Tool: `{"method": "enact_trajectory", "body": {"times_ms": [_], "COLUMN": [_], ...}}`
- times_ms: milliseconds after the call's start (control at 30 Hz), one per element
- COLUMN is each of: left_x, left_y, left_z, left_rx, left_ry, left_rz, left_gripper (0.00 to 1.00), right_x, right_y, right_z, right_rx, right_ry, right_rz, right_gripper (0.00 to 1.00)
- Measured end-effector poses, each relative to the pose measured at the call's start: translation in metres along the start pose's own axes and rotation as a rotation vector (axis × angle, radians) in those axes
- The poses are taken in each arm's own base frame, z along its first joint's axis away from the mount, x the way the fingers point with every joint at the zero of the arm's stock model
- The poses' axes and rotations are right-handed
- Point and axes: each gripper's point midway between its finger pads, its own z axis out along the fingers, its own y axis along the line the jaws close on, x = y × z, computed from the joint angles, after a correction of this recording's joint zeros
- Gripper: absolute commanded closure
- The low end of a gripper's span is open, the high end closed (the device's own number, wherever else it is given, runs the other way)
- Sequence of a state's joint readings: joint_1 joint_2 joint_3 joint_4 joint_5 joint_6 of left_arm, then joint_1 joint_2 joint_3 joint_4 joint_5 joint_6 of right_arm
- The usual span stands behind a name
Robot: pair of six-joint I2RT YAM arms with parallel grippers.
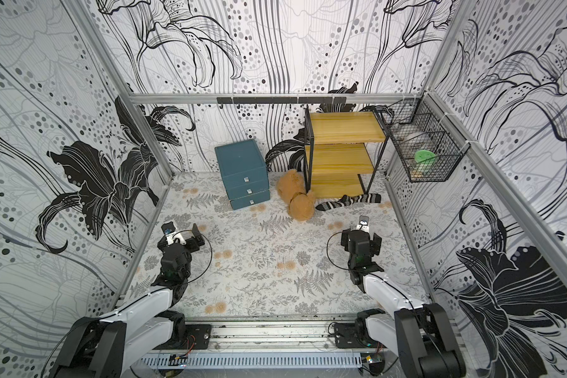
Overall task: Place the brooch boxes into the drawer by color
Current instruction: Reset both arms
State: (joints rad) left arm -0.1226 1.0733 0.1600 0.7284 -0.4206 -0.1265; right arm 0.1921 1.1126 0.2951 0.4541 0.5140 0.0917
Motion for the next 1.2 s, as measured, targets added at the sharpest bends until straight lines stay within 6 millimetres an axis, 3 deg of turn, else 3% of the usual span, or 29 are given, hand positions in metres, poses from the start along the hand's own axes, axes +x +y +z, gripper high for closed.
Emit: {"method": "enact_trajectory", "body": {"times_ms": [300, 433, 633, 867, 1033, 1200], "left_x": [0.012, 0.010, 0.009, -0.008, -0.008, -0.004], "left_y": [-0.023, -0.022, -0.017, -0.025, -0.026, -0.025], "left_z": [0.021, 0.024, 0.016, 0.028, 0.029, 0.030], "left_rx": [0.098, 0.106, 0.113, 0.115, 0.114, 0.111], "left_ry": [-0.008, -0.051, -0.099, -0.129, -0.123, -0.110], "left_rz": [-0.010, -0.032, -0.052, -0.069, -0.067, -0.062], "left_gripper": [0.03, 0.02, 0.02, 0.02, 0.02, 0.02], "right_x": [0.003, -0.001, -0.019, 0.005, -0.010, -0.011], "right_y": [0.014, 0.019, -0.001, 0.007, 0.009, 0.009], "right_z": [0.013, 0.022, 0.028, 0.033, 0.037, 0.037], "right_rx": [-0.104, -0.155, -0.167, -0.212, -0.207, -0.205], "right_ry": [-0.082, -0.102, -0.195, -0.174, -0.208, -0.210], "right_rz": [0.019, -0.002, 0.046, 0.039, 0.044, 0.041], "right_gripper": [0.04, 0.04, 0.04, 0.04, 0.04, 0.04]}}
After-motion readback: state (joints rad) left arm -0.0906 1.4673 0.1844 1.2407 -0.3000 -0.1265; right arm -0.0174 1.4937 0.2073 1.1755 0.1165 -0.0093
